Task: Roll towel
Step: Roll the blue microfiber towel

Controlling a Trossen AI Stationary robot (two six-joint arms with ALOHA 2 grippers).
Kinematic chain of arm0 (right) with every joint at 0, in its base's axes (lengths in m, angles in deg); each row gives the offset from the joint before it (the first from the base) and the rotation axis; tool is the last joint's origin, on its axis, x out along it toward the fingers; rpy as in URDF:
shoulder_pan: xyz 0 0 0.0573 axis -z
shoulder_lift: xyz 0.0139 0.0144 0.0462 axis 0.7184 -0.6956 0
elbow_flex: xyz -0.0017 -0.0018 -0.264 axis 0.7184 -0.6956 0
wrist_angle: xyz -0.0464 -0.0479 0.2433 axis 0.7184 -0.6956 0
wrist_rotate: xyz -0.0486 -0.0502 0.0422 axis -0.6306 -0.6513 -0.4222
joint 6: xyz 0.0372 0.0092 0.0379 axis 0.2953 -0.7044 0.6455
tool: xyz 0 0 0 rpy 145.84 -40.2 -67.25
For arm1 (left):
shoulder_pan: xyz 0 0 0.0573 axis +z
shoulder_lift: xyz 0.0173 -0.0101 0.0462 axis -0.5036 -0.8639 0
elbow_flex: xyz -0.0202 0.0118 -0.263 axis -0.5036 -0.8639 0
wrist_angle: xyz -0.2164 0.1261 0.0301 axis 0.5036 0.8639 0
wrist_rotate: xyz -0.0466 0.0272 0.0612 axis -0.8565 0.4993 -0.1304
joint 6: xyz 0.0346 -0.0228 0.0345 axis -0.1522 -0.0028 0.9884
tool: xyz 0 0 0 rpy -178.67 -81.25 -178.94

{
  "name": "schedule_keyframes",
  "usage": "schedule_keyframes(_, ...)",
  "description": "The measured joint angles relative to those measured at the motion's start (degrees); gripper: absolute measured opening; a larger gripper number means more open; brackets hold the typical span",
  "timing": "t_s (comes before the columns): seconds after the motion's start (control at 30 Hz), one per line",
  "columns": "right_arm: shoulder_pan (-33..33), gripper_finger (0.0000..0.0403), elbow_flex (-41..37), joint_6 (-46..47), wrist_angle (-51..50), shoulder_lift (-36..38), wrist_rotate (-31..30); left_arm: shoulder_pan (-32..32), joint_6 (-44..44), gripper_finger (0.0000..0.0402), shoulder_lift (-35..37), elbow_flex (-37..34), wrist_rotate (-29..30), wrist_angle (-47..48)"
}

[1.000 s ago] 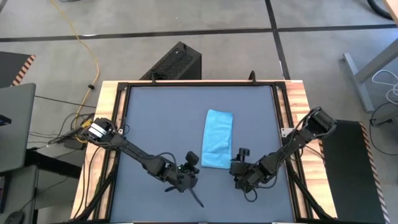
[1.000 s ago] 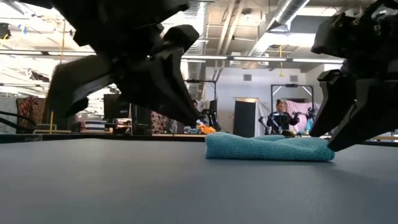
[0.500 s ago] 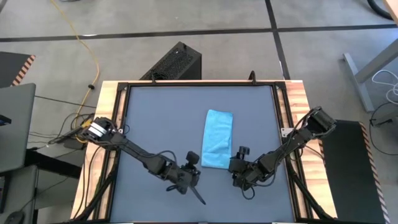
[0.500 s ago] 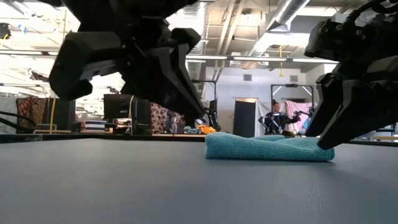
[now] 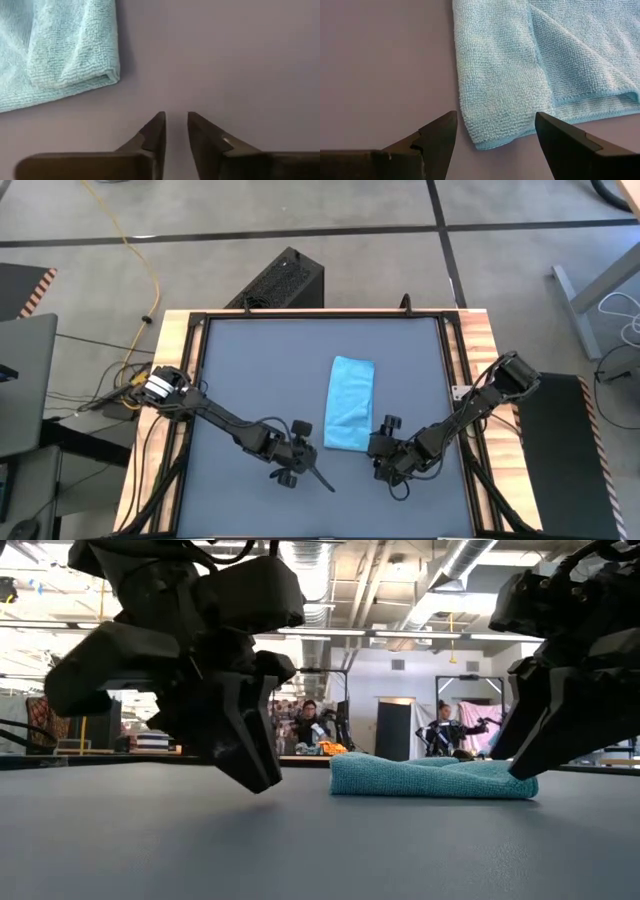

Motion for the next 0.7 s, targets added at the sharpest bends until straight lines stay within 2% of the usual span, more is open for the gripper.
schedule_keyframes(0.23,0.02,0.0295,0.00,0.07,0.31,0.02,0.00,0.39,2.99,0.0151,0.00,0.01,1.13,0.73)
schedule_keyframes(0.4,0.04,0.0295,0.00,0.06,0.17,0.02,-0.01,-0.60,16.10,0.0196,0.00,2.14,12.83,4.39)
schedule_keyframes(0.47,0.05,0.0295,0.00,0.02,0.16,0.02,-0.04,-1.26,23.68,0.0206,0.00,3.22,15.02,3.72)
schedule_keyframes(0.5,0.19,0.0295,0.00,-0.06,0.16,0.02,-0.04,-1.52,26.69,0.0210,0.00,3.72,14.31,2.99)
schedule_keyframes(0.63,1.20,0.0295,0.00,-0.09,0.17,0.02,-0.07,-1.59,32.78,0.0215,0.00,4.13,4.66,-0.04)
schedule_keyframes(0.7,1.88,0.0295,0.00,-0.07,0.16,0.02,-0.07,-1.49,36.15,0.0215,0.00,4.09,5.06,-0.62)
